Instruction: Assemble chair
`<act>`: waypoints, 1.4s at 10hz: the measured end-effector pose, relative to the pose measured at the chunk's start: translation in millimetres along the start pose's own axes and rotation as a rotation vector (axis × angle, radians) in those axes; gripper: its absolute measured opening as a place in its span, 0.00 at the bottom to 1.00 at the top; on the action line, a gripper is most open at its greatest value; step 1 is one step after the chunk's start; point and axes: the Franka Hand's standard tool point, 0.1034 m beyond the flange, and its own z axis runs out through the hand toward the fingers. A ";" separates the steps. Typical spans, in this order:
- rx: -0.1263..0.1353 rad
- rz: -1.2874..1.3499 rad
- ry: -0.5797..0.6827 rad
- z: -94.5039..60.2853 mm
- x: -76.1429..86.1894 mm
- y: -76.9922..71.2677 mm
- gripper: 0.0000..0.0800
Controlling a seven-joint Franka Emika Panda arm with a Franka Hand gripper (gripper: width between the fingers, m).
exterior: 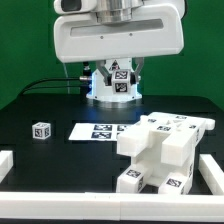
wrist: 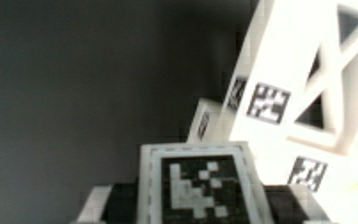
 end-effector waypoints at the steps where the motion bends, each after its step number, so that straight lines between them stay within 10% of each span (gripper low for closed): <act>1: -0.004 0.001 0.037 1.6 -0.8 1.5 0.35; 4: -0.024 -0.009 0.233 2.6 6.7 1.1 0.35; 7: 0.051 0.086 0.482 -7.8 25.8 -80.7 0.35; 9: 0.051 0.069 0.587 10.0 11.5 -89.0 0.35; 12: 0.044 0.054 0.549 14.9 10.7 -92.2 0.35; 14: 0.015 -0.041 0.518 31.3 17.4 -120.2 0.35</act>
Offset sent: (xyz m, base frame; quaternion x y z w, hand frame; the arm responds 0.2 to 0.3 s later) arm 0.0000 0.0000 0.0000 0.0000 0.1296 0.0000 0.9916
